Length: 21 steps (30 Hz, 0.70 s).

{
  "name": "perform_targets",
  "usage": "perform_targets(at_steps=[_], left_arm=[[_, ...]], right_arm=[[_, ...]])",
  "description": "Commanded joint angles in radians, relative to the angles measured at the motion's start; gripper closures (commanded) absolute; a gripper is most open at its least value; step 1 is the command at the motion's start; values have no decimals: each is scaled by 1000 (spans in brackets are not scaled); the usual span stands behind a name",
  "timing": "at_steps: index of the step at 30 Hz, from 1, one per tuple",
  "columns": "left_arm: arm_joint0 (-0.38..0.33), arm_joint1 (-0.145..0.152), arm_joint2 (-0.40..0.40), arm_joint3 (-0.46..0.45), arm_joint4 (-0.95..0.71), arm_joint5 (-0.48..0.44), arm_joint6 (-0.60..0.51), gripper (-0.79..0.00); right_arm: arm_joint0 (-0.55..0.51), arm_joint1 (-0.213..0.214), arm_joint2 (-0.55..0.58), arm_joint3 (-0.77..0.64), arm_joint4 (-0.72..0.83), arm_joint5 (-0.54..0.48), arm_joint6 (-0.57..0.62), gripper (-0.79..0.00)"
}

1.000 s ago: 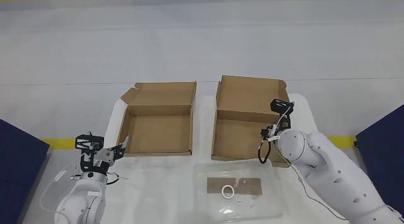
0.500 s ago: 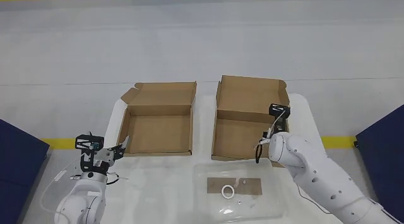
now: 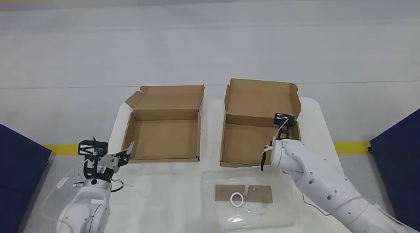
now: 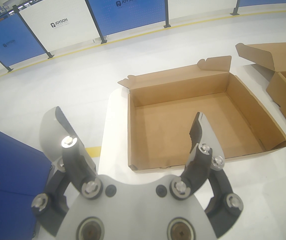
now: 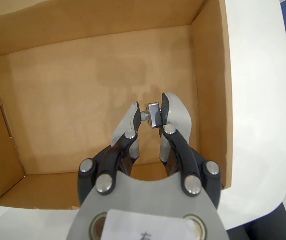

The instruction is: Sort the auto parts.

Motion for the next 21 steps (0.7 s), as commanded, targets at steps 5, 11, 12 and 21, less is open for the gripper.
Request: perform_targets(at_steps=[5, 11, 12, 21], left_arm=[[0, 0, 0, 0, 0, 0, 0, -785], [0, 0, 0, 0, 0, 0, 0, -785], [0, 0, 0, 0, 0, 0, 0, -785], [0, 0, 0, 0, 0, 0, 0, -785]], right_arm=[[-3, -11, 16, 19, 15, -6, -7, 0], [-11, -20, 34, 42, 28, -23, -19, 0], [-13, -22, 36, 46, 29, -25, -21, 0], [-17, -36, 46, 66, 19, -31, -25, 0]])
